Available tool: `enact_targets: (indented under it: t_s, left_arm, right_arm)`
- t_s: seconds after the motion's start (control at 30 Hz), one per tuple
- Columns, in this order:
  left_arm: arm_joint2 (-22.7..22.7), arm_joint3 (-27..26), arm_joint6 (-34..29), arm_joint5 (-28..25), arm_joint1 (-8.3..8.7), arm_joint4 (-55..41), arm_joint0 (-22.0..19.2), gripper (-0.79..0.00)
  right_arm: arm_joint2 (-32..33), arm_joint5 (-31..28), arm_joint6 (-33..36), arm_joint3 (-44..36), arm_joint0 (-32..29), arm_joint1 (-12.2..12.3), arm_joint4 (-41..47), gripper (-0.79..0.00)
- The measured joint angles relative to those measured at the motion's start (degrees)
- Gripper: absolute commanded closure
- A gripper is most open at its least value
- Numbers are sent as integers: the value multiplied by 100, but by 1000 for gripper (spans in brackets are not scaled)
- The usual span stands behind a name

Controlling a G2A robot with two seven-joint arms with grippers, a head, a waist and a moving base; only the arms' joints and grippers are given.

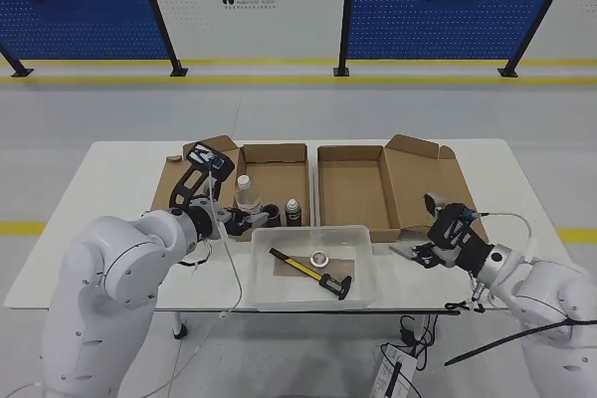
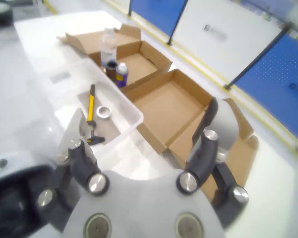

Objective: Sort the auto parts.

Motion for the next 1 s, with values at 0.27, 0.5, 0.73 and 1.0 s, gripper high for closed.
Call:
enact_targets:
  t_s: [0.27, 0.5, 0.73, 1.0]
  left_arm:
    - [0, 0, 0, 0, 0, 0, 0, -785]
    - [0, 0, 0, 0, 0, 0, 0, -785]
    - [0, 0, 0, 0, 0, 0, 0, -785]
    - [0, 0, 0, 0, 0, 0, 0, -785]
  right_arm:
    - [-934, -267, 981, 117, 398, 43, -595, -785]
    - [-1054, -601, 863, 466, 561, 94, -577, -785]
    - [-1039, -616, 858, 465, 556, 98, -569, -785]
    - [-1051, -572, 796, 437, 549, 95, -528, -785]
